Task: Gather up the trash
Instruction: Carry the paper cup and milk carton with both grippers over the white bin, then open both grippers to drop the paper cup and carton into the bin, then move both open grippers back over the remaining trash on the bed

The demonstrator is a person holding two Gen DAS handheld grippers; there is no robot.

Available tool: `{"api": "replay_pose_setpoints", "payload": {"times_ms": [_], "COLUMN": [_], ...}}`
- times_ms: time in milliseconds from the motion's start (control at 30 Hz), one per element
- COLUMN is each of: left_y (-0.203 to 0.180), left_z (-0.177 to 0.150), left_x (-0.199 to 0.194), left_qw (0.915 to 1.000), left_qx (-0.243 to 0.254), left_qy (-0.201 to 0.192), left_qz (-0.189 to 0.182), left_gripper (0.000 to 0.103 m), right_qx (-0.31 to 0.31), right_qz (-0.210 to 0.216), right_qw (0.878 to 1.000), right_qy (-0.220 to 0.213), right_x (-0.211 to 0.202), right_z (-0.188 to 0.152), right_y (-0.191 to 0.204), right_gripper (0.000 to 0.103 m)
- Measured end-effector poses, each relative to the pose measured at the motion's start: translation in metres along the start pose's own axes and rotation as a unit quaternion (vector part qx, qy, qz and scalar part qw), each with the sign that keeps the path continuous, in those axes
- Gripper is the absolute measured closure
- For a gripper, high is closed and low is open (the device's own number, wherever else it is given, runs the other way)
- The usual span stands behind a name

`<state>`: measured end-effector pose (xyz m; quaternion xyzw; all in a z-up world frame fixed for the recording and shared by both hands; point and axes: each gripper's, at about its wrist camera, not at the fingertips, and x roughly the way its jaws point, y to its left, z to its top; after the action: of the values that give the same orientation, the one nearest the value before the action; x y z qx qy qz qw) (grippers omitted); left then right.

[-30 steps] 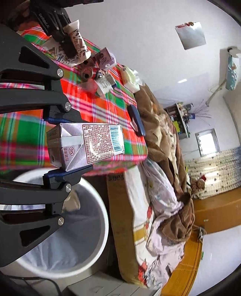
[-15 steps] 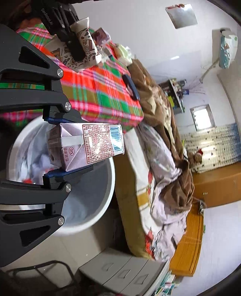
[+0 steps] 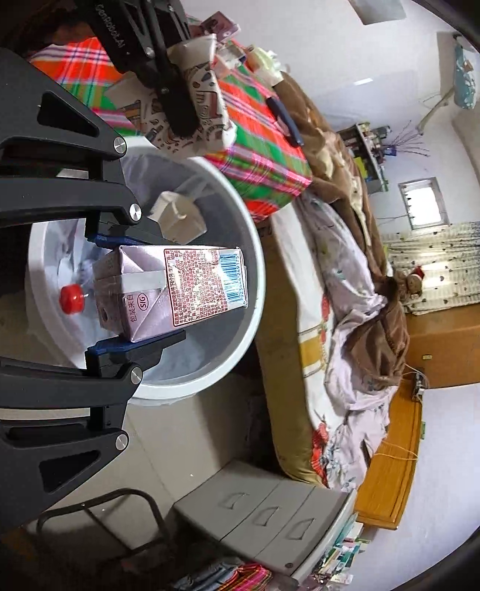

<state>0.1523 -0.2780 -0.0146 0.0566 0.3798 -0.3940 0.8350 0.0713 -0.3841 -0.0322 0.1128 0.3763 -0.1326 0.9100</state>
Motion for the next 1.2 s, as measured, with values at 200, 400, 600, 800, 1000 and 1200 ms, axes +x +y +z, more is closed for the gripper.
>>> {"api": "replay_pose_setpoints", "payload": {"times_ms": [200, 400, 600, 800, 1000, 1200], "left_y": [-0.002, -0.001, 0.000, 0.005, 0.020, 0.047], "left_z": [0.002, 0.001, 0.001, 0.000, -0.008, -0.018], "left_x": [0.021, 0.031, 0.027, 0.012, -0.013, -0.042], "left_qw": [0.9998, 0.9996, 0.9997, 0.9999, 0.9995, 0.9978], "left_qx": [0.000, -0.007, -0.008, -0.014, -0.025, -0.050], "left_qy": [0.018, 0.026, 0.021, 0.010, -0.005, -0.024], "left_qz": [0.002, -0.007, -0.011, -0.003, 0.016, 0.037], "left_gripper": [0.081, 0.066, 0.053, 0.053, 0.053, 0.053], "right_qx": [0.010, 0.015, 0.018, 0.019, 0.012, -0.001], "right_qz": [-0.002, 0.003, 0.001, 0.006, 0.016, 0.032], "right_qw": [1.000, 0.999, 1.000, 1.000, 1.000, 0.999], "right_qy": [0.017, 0.028, 0.024, 0.011, -0.007, -0.021], "right_x": [0.008, 0.013, 0.010, 0.002, -0.008, -0.013], "right_z": [-0.003, -0.005, -0.005, -0.002, 0.000, 0.002], "right_y": [-0.011, -0.014, -0.015, -0.010, 0.005, 0.025], "right_gripper": [0.064, 0.063, 0.048, 0.048, 0.048, 0.048]}}
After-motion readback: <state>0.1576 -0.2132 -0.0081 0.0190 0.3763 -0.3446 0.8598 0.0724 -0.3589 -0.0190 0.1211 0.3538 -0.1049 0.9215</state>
